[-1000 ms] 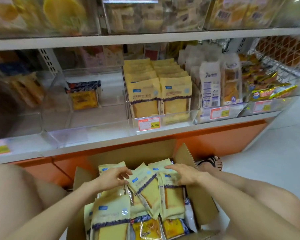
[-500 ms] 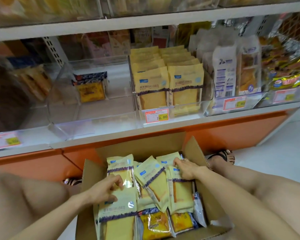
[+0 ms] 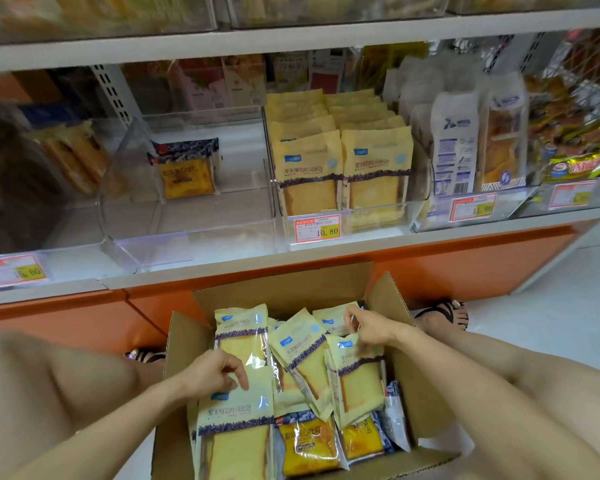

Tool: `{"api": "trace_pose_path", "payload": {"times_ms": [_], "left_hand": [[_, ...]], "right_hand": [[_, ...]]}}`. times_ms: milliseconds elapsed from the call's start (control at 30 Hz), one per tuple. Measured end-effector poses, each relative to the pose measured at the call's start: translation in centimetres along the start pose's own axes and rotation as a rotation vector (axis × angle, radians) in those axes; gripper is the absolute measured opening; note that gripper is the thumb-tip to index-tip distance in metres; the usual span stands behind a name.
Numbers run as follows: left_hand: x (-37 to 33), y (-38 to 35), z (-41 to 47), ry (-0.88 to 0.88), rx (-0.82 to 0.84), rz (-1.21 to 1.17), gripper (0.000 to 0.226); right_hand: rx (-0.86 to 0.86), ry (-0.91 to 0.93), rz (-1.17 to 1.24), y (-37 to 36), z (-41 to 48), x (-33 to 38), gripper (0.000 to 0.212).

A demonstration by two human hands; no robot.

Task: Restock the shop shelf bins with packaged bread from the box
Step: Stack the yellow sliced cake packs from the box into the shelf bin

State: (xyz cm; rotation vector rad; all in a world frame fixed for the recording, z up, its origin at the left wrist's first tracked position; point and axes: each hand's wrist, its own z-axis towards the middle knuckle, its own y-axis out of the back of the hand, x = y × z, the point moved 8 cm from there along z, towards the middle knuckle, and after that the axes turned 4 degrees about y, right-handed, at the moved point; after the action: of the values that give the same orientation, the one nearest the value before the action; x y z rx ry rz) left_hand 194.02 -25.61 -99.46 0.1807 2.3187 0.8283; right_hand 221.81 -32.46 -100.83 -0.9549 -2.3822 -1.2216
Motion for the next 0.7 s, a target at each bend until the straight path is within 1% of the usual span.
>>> {"api": "trace_pose_path", "payload": {"times_ms": [67, 133, 233, 267, 333, 400, 467, 500, 533, 567, 633, 700], "left_hand": [[-0.4, 0.2, -0.1, 0.001, -0.008, -0.013, 0.035], [-0.6, 0.2, -0.3, 0.005, 0.032, -0.042, 0.032], [-0.8, -0.4, -0.7, 0.005, 0.143, -0.006, 0.031], [-0.9, -0.6, -0.8, 0.003, 0.162, 0.005, 0.032], [-1.2, -0.5, -1.0, -0.005, 0.154, 0.023, 0.037], [-1.6, -0.3, -1.1, -0.023, 0.116, 0.033, 0.04], [-2.2, 0.0, -1.2, -0.039, 0.091, 0.015, 0.039], [-2.5, 0.2, -1.3, -0.044, 0.089, 0.008, 0.037], [-2.7, 0.3, -1.4, -0.048, 0.09, 0.014, 0.035], [-2.9, 0.3, -1.5, -0.048, 0.093, 0.017, 0.034], [-3.3, 0.3, -1.6, -0.041, 0.108, -0.003, 0.034], [-3.7, 0.4, -1.7, -0.034, 0.096, -0.015, 0.034]], "right_hand": [[-0.037, 0.03, 0.001, 0.3, -0.1, 1.0, 0.048], [-0.077, 0.049, -0.05, 0.4, -0.1, 1.9, 0.046], [-0.086, 0.042, -0.061, -0.1, 0.0, 2.0, 0.029], [-0.081, 0.034, -0.037, -0.1, 0.0, 2.0, 0.027], [-0.067, 0.024, -0.001, 0.2, -0.2, 2.2, 0.027], [-0.045, 0.028, -0.001, 0.6, -0.4, 2.5, 0.02], [-0.033, 0.021, -0.057, 0.8, -0.4, 2.7, 0.027], [-0.037, 0.015, -0.089, 0.9, -0.5, 2.7, 0.025], [-0.053, 0.012, -0.122, 1.1, -0.5, 2.9, 0.016], [-0.078, 0.014, -0.157, 1.2, -0.7, 3.1, 0.014], [-0.165, 0.048, -0.204, 1.7, -0.8, 3.5, 0.034], [-0.239, 0.114, -0.241, 2.3, -1.4, 4.4, 0.036]]}}
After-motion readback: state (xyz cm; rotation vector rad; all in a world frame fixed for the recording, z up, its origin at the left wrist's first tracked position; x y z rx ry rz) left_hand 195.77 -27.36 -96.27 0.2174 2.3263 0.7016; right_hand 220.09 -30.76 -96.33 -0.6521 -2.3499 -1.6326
